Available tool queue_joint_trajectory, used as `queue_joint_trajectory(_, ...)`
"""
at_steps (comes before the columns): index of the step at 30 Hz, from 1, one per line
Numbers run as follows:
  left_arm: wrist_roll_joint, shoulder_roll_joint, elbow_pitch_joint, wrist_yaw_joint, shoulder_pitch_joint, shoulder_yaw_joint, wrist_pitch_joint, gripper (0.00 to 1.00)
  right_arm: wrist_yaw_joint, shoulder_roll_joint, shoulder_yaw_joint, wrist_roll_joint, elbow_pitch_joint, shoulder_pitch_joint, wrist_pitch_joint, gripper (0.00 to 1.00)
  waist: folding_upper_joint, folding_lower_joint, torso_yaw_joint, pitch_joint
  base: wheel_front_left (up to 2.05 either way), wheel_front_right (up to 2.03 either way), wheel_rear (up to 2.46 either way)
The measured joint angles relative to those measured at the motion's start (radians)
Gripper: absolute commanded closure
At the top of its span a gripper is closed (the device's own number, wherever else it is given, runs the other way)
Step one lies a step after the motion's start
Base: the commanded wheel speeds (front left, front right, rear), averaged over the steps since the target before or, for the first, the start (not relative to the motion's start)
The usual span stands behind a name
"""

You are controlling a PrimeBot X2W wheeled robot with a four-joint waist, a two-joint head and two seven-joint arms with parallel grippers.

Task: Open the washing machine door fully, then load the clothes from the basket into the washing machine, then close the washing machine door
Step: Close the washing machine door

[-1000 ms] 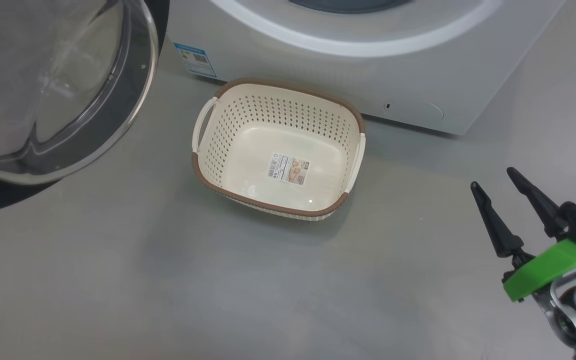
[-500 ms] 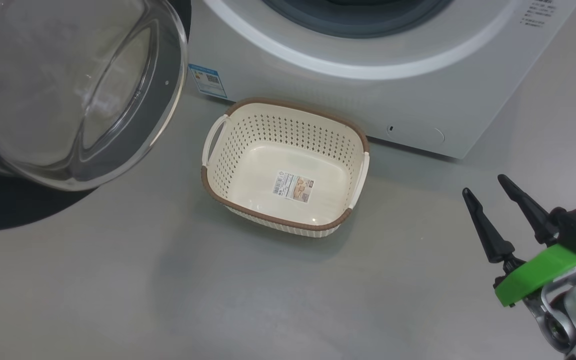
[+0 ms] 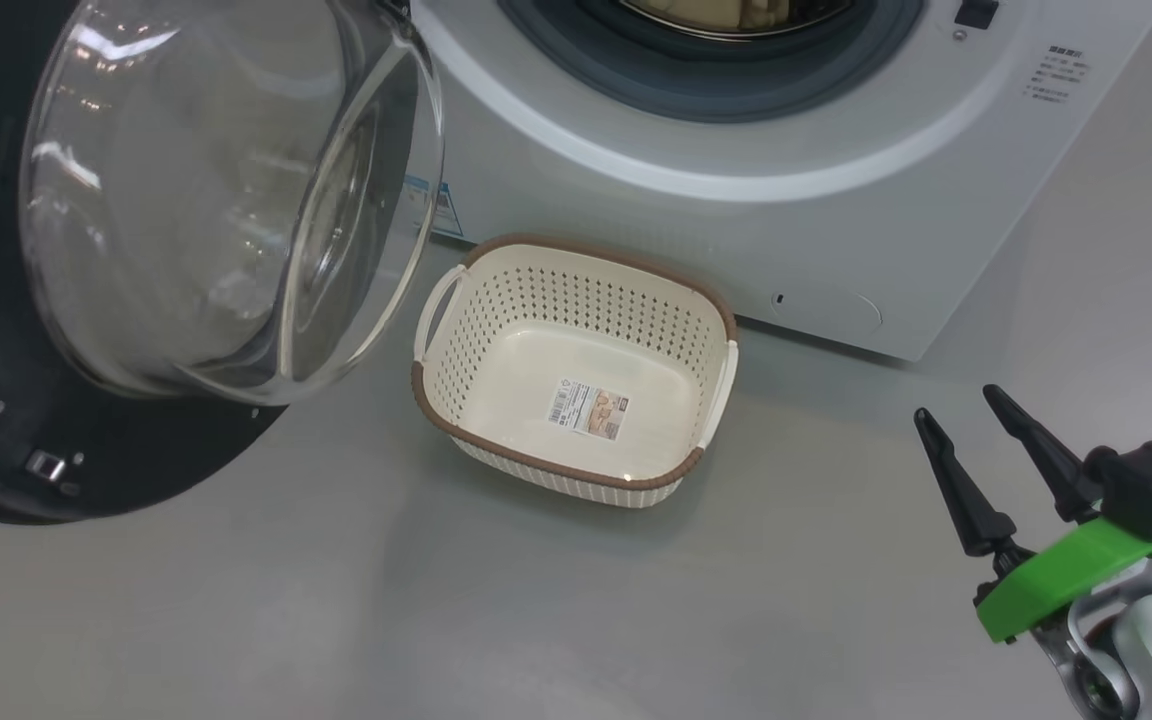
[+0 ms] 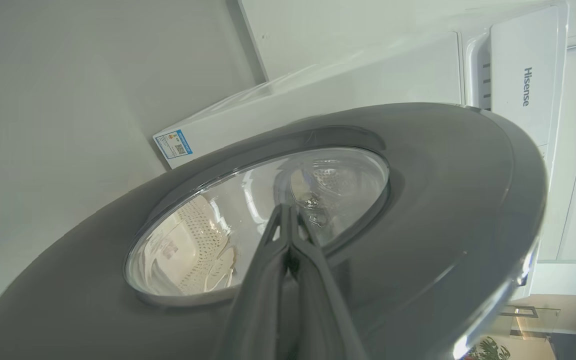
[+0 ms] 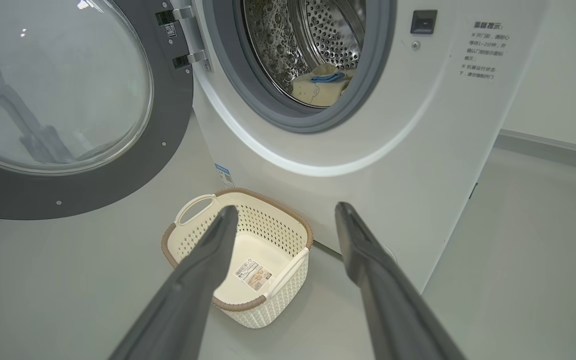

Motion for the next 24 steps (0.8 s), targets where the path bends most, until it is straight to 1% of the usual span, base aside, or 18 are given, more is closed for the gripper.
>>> queue_joint_trajectory(6,-0.040,-0.046,-0.097,0.000,0.071,-0.002,0.045,1.00,0.000,0.026,-0.017,0.000,0.000,0.004,0.000,0.00,0.0000,0.0000,0.006,-0.034,0.00,0.00,0.00)
queue_joint_trajectory(14,-0.068,-0.102,-0.225,0.003,0.160,-0.006,0.077,1.00,0.000,0.055,-0.054,0.000,0.000,0.050,0.000,0.00,0.0000,0.0000,-0.010,-0.067,0.00,0.00,0.00)
queue_joint_trajectory(19,-0.077,-0.138,-0.332,0.033,0.221,-0.025,0.090,1.00,0.000,0.062,-0.075,0.000,0.000,0.063,0.000,0.00,0.0000,0.0000,-0.032,-0.087,0.00,0.00,0.00)
queue_joint_trajectory(24,-0.096,-0.170,-0.461,0.084,0.295,-0.039,0.110,1.00,0.000,0.071,-0.087,0.000,0.000,0.073,0.000,0.00,0.0000,0.0000,-0.057,-0.104,0.00,0.00,0.00)
